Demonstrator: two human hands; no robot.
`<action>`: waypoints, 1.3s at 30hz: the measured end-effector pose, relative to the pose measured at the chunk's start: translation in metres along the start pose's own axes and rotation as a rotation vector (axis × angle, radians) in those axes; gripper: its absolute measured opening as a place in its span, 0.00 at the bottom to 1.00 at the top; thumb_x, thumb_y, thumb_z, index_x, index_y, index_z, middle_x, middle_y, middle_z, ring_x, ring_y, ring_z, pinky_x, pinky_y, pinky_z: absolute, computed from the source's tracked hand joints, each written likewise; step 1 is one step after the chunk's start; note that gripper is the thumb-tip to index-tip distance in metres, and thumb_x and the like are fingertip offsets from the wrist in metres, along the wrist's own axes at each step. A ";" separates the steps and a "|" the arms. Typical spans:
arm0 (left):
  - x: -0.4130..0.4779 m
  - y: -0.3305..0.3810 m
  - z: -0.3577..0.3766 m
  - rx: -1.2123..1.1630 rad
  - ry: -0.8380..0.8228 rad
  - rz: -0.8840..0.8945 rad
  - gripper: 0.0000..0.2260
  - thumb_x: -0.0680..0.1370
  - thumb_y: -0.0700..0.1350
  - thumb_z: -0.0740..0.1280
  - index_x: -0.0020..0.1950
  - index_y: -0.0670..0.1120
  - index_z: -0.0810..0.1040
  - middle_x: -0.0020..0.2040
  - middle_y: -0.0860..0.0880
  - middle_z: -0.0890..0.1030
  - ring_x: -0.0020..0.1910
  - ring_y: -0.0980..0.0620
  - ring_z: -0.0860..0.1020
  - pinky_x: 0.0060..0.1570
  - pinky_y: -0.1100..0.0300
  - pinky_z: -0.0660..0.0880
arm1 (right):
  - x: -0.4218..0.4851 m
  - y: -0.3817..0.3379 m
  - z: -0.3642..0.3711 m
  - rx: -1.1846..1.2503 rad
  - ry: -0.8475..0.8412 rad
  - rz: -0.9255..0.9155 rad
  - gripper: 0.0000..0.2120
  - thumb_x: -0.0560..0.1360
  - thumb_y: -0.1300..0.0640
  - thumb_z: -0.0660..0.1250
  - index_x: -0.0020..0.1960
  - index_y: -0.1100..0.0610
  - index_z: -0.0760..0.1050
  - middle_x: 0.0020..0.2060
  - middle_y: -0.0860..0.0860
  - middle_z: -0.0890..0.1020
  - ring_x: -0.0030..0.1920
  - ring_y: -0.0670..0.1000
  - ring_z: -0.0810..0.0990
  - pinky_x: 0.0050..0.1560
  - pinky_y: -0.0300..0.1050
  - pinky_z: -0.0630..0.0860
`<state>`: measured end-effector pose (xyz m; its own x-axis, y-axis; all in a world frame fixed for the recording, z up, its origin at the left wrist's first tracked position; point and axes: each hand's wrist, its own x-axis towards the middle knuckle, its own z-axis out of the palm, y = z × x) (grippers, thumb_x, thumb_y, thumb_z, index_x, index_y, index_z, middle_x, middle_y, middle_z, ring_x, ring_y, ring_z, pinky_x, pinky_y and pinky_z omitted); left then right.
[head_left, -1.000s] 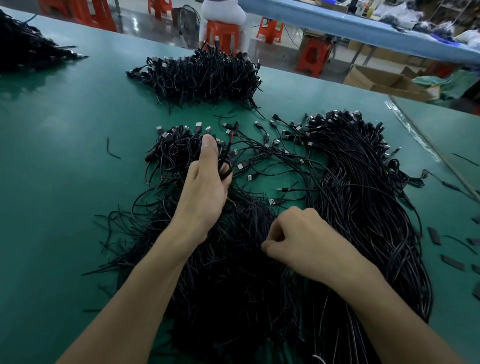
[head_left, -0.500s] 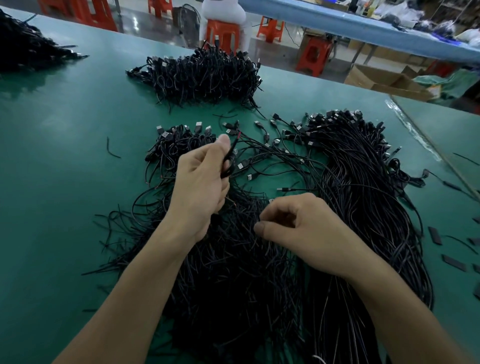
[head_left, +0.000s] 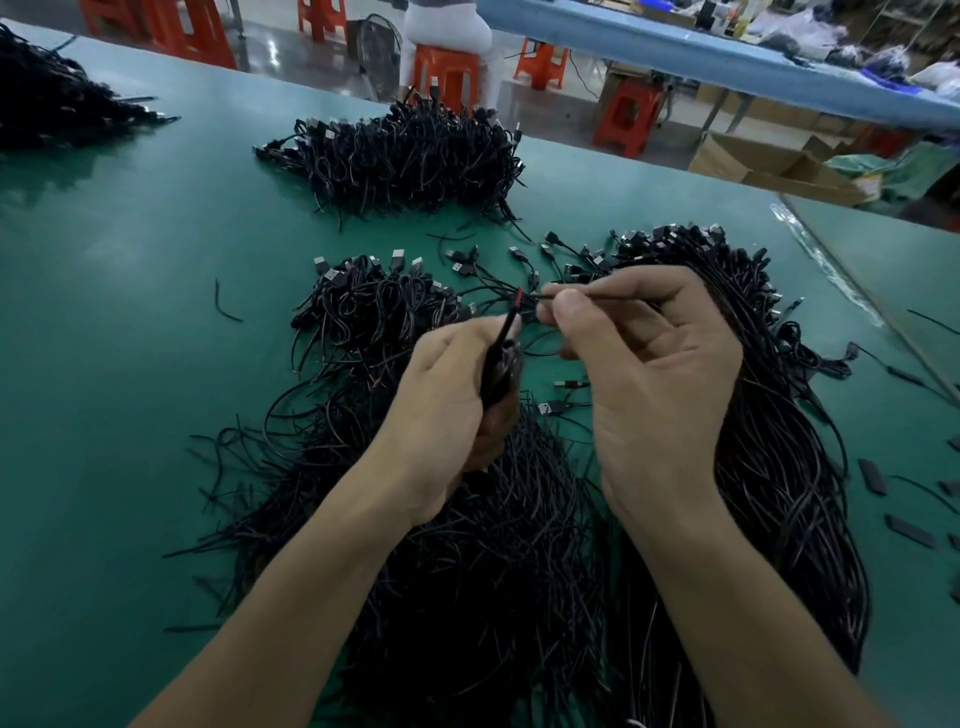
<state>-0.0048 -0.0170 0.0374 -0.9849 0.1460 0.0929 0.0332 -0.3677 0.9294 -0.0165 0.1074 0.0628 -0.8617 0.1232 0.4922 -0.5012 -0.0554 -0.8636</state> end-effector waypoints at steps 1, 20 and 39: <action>0.000 0.000 0.001 -0.030 -0.029 -0.004 0.18 0.84 0.50 0.55 0.39 0.43 0.71 0.22 0.52 0.64 0.18 0.55 0.56 0.21 0.69 0.56 | 0.000 0.000 0.003 0.012 -0.024 0.002 0.08 0.73 0.68 0.72 0.43 0.57 0.77 0.40 0.55 0.86 0.42 0.54 0.86 0.45 0.43 0.81; 0.004 0.004 -0.006 -0.184 0.034 0.083 0.22 0.83 0.56 0.55 0.50 0.47 0.85 0.20 0.52 0.64 0.15 0.58 0.58 0.18 0.71 0.59 | -0.004 0.000 -0.009 -0.370 -0.259 0.071 0.04 0.72 0.61 0.76 0.43 0.53 0.83 0.38 0.45 0.85 0.40 0.46 0.83 0.40 0.36 0.77; 0.004 0.000 -0.008 -0.056 0.057 -0.240 0.23 0.84 0.56 0.58 0.31 0.48 0.68 0.23 0.52 0.61 0.18 0.56 0.55 0.21 0.68 0.54 | 0.002 -0.023 -0.013 -1.017 -0.680 -0.877 0.02 0.76 0.64 0.71 0.45 0.61 0.83 0.45 0.55 0.82 0.48 0.57 0.80 0.47 0.51 0.75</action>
<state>-0.0104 -0.0234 0.0352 -0.9715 0.1839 -0.1497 -0.2107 -0.3792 0.9010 -0.0056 0.1220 0.0817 -0.3407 -0.7339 0.5877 -0.8412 0.5172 0.1581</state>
